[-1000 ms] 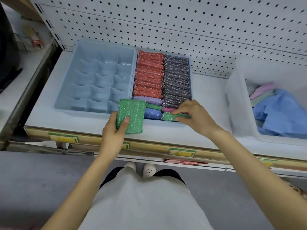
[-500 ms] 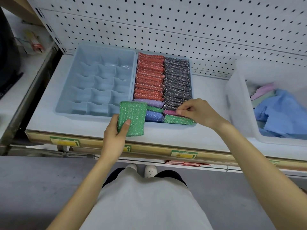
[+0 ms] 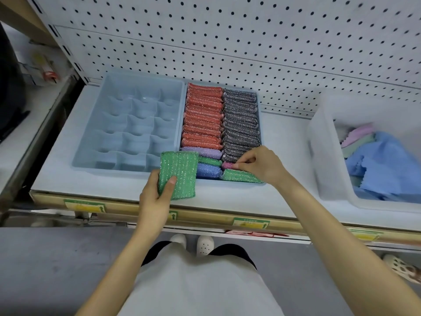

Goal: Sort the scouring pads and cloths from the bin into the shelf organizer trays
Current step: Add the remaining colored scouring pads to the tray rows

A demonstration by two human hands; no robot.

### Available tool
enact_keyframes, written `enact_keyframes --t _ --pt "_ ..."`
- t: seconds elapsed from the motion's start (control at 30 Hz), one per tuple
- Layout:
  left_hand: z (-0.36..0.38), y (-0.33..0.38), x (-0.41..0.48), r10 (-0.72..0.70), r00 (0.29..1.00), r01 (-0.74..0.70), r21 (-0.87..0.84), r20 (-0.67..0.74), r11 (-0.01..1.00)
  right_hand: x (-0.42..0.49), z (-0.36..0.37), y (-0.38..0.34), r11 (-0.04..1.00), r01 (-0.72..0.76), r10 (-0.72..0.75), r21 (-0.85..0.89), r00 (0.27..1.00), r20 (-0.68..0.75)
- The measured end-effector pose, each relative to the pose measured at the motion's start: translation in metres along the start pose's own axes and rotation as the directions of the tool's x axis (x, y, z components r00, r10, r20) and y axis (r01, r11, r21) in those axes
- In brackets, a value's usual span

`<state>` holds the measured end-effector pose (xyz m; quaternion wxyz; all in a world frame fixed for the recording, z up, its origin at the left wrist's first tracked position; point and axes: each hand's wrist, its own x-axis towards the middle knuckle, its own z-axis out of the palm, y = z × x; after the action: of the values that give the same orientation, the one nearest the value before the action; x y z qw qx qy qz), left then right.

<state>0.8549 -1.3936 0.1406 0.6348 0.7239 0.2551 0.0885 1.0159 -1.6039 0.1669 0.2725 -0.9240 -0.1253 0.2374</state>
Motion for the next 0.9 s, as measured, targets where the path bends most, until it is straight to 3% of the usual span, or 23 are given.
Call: enact_keyframes --t 0.4,0.57,0.73,0.8,0.9 --pt "0.001 0.0 -0.001 0.004 1.0 -0.004 0.011 -0.005 1.0 -0.013 0.011 0.01 0.983 0.185 -0.175 0.009 0.944 -0.281" --pt "0.001 -0.004 -0.002 0.018 1.0 -0.018 0.005 -0.009 1.0 -0.016 0.013 0.013 0.965 0.257 -0.262 -0.059 0.914 -0.31" --pt "0.002 -0.005 -0.001 0.01 1.0 -0.01 -0.012 -0.02 1.0 -0.04 0.004 0.012 0.883 0.377 -0.277 0.28 0.899 -0.339" --pt "0.002 -0.005 -0.001 0.007 1.0 -0.007 -0.019 -0.023 1.0 -0.051 0.008 0.022 0.879 0.424 -0.354 0.218 0.887 -0.297" --pt "0.003 -0.004 -0.001 0.011 1.0 -0.011 -0.015 -0.023 1.0 -0.055 0.018 0.039 0.88 0.475 -0.453 -0.004 0.837 -0.306"
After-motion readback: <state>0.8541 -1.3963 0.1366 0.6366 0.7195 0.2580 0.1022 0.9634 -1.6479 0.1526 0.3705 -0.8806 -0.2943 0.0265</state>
